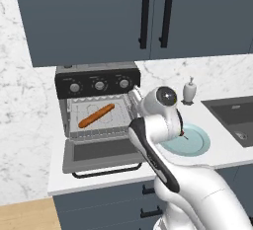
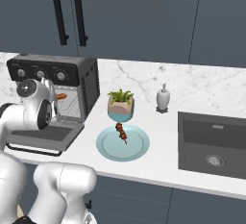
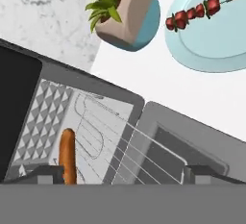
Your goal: Pick up the kebab skewer and baguette bread, and place them inside the toaster oven. Close the toaster oven door and start by setting the timer.
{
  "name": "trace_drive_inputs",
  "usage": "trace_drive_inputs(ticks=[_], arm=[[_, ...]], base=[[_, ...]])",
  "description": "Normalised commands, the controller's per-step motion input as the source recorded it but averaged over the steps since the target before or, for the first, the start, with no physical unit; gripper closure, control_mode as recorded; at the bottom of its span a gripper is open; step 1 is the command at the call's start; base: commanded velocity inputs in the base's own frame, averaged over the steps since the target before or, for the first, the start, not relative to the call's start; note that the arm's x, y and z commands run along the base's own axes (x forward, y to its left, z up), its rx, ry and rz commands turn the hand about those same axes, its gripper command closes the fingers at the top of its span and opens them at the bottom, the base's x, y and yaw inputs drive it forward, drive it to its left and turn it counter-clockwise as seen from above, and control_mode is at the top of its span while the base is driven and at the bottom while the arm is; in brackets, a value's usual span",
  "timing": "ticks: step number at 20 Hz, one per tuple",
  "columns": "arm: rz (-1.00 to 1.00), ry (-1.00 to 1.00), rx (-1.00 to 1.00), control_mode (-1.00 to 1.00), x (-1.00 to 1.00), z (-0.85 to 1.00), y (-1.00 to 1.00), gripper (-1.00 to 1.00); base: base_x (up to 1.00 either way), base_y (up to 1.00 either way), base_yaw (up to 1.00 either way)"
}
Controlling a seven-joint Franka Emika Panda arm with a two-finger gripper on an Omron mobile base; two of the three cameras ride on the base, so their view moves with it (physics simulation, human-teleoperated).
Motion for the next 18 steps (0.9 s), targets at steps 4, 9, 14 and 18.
trace_drive_inputs(ticks=[4, 9, 14, 18], arm=[[0.15, 0.17, -0.19, -1.00, -0.24, 0.11, -1.00, -1.00], [0.17, 0.19, -0.21, -1.00, -0.06, 0.02, -1.00, -1.00], [0.21, 0.10, -0.25, -1.00, -0.02, 0.00, -0.93, -1.00], [0.37, 0.01, -0.29, -1.00, -0.02, -0.15, -0.70, -1.00]], base=[[0.00, 0.00, 0.00], [0.00, 0.00, 0.00], [0.00, 0.00, 0.00], [0.00, 0.00, 0.00]])
